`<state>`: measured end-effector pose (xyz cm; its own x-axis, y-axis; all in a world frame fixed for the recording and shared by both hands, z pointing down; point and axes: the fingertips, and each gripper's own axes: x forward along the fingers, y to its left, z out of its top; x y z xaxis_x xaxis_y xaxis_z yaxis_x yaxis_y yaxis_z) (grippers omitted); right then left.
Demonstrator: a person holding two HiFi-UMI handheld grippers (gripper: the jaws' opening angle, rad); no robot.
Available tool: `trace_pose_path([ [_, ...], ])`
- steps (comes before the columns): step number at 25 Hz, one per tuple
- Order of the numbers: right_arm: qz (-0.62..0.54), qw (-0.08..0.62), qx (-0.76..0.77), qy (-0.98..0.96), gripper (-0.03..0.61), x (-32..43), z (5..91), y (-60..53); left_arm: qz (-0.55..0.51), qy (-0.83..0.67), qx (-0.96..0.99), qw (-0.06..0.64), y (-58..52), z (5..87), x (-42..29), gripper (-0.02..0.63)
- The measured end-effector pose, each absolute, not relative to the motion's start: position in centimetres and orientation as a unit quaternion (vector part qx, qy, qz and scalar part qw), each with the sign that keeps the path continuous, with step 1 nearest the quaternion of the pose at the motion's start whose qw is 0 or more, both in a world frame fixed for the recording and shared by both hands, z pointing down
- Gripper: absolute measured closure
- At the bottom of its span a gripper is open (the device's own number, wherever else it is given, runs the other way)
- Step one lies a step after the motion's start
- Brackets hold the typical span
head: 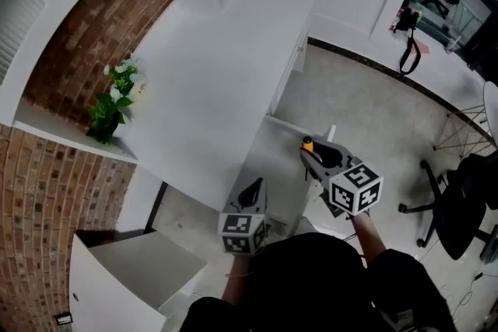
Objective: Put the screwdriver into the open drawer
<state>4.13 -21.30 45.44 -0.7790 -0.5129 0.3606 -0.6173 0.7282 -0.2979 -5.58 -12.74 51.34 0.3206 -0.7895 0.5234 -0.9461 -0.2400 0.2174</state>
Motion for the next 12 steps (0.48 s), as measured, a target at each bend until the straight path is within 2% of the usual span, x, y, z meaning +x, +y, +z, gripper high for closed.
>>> trace_pose_path([
  [12, 0.26, 0.219, 0.272, -0.9, 0.466, 0.2, 53.5, -25.6, 0.208, -0.527, 0.767, 0.299, -14.4, 56.7, -3.5, 0.606],
])
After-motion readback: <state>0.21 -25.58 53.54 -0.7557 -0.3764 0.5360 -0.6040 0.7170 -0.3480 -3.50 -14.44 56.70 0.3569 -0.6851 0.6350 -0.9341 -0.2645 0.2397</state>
